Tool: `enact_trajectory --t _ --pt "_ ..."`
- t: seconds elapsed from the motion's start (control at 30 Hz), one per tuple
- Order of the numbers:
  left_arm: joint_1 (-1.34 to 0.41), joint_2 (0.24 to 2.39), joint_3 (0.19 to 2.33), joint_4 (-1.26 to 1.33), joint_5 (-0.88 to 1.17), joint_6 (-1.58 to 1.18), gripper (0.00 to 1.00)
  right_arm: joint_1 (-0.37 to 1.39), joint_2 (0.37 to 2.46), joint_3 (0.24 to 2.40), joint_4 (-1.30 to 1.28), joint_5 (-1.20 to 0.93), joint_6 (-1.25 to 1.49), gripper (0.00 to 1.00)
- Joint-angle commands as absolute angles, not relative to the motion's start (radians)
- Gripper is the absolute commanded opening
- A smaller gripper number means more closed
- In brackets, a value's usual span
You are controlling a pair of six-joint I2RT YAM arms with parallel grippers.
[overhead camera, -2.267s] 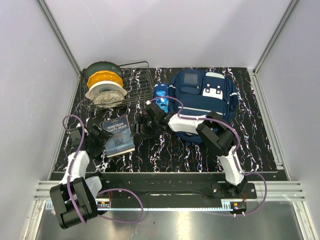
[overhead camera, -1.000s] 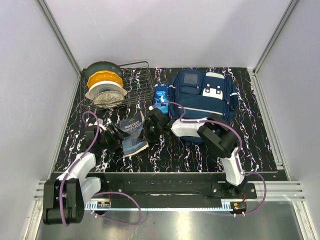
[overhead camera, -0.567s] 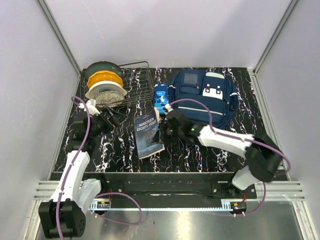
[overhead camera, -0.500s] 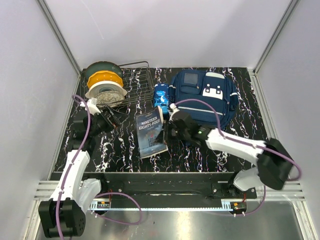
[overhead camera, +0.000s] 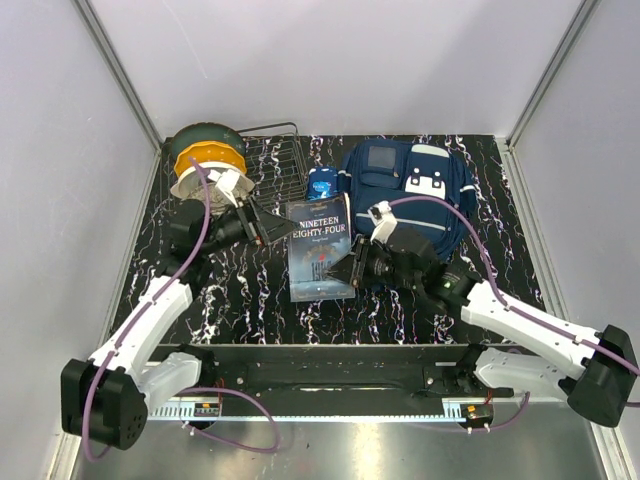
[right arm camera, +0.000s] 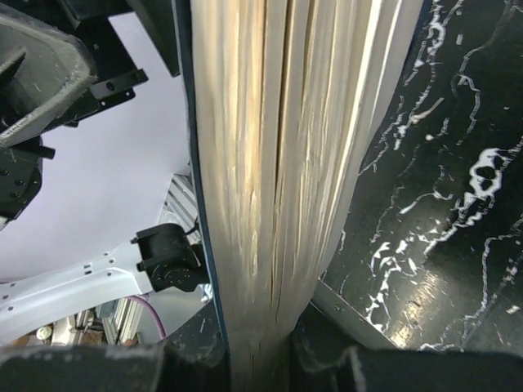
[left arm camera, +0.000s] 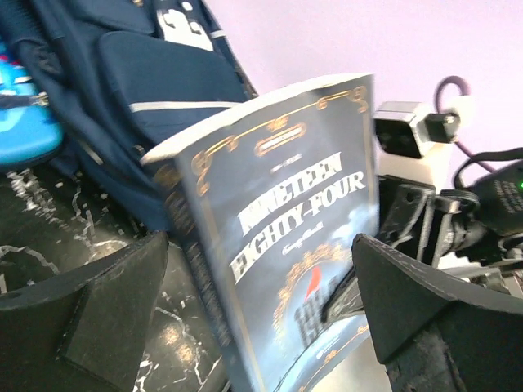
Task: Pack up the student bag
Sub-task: Pick up the book from the center of the board.
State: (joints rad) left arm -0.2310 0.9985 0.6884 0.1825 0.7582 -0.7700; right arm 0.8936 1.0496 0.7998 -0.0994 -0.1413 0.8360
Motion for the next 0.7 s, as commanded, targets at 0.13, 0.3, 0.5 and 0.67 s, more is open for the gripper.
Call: enact_trajectory --t 0.13,0.3,0.5,0.67 --pt "-0.282 1.066 0.762 0.344 0.778 -0.807 0.99 0.890 1.023 0.850 0.199 -0.327 0.833 0.00" --pt "-0.282 1.042 0.767 0.284 0.753 -0.756 0.99 0.890 0.980 0.844 0.140 -0.291 0.808 0.00" --pt "-0.288 1.060 0.758 0.419 0.827 -0.827 0.99 0.888 1.072 0.931 0.089 -0.530 0.752 0.00" --pt "-0.304 1.063 0.779 0.457 0.862 -0.819 0.93 0.890 1.117 0.950 0.075 -0.560 0.746 0.00"
